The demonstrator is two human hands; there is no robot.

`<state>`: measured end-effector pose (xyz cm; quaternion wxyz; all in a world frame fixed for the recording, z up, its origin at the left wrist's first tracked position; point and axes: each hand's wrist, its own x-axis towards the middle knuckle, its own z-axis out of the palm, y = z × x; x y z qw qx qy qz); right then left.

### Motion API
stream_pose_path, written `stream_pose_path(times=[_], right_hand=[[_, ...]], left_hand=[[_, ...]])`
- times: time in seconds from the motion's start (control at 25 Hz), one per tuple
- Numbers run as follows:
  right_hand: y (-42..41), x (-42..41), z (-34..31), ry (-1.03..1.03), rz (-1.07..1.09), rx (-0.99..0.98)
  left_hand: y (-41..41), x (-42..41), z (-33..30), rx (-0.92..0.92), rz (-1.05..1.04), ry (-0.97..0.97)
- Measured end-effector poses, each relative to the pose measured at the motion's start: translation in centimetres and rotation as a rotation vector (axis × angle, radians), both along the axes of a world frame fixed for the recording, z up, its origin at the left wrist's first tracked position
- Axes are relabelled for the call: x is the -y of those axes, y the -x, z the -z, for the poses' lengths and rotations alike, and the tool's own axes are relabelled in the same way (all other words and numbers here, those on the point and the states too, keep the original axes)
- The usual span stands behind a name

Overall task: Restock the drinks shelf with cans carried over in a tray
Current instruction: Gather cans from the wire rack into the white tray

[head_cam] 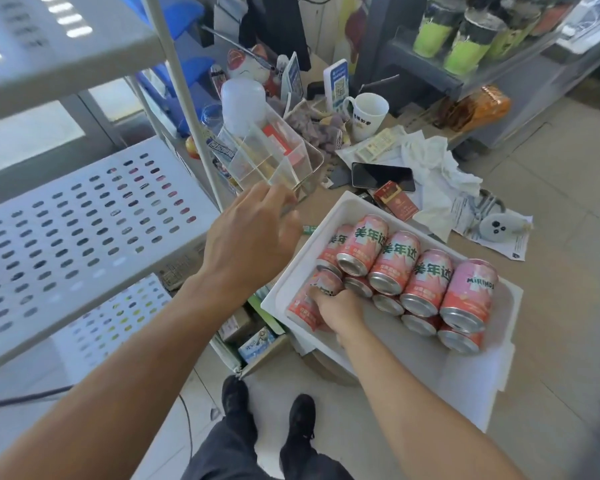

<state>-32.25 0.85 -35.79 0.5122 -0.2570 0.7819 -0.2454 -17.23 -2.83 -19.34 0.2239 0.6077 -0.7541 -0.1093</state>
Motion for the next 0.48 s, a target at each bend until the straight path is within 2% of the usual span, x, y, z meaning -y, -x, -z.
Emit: stream_pose_path(times=[0.28, 0.48], right_hand=[[1.1, 0.1, 0.2, 0.033, -0.117, 0.068], [2.4, 0.1, -0.3, 0.032, -0.187, 0.022]], left_hand=[[-0.1, 0.2, 0.4, 0.011, 0.001, -0.002], [0.2, -0.1, 0.5, 0.025, -0.004, -0.018]])
